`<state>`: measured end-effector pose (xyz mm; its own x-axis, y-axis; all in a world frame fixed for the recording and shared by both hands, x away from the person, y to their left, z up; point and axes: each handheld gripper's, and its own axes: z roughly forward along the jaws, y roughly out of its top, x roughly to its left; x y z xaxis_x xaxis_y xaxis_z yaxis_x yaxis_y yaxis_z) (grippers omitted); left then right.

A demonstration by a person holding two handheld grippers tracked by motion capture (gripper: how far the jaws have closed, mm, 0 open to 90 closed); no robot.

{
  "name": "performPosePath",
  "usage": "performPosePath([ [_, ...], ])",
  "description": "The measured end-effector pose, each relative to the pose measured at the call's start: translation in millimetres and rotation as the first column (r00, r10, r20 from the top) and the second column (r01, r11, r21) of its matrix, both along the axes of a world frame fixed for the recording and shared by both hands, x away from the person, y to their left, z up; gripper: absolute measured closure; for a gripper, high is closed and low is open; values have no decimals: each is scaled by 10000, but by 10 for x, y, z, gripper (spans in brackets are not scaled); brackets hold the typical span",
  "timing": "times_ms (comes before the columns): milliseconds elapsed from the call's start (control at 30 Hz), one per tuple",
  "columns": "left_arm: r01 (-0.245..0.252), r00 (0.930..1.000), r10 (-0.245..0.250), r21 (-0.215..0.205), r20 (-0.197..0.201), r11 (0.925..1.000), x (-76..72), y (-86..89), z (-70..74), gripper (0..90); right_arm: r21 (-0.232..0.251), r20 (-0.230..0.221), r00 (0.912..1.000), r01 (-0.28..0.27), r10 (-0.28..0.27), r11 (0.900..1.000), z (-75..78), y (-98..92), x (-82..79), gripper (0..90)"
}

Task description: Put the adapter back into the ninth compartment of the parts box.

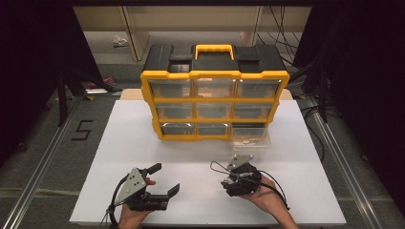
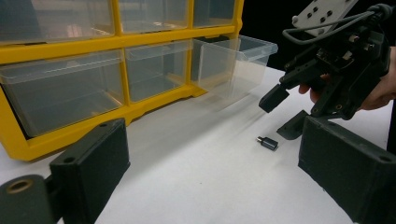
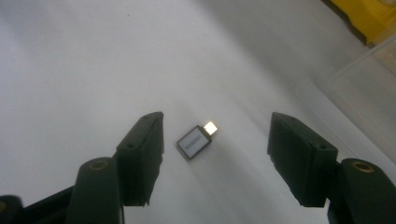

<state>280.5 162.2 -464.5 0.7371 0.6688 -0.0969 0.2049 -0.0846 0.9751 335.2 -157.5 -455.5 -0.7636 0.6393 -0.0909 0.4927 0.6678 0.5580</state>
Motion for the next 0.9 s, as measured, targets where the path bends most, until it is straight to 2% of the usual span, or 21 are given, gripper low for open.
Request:
performPosePath([
  [200,4,10000,-4,27,18,10000,0,-4,-1,82,0,-312,9995,55,-54,10000,-55,44,40,431],
  [667,20,10000,-20,12,21,10000,1,-4,-2,83,-260,-611,9981,98,-113,9996,-121,105,102,548],
  [900,40,10000,-40,15,33,10000,0,-7,-1,83,-234,-830,9963,182,-201,9996,-132,87,109,610],
])
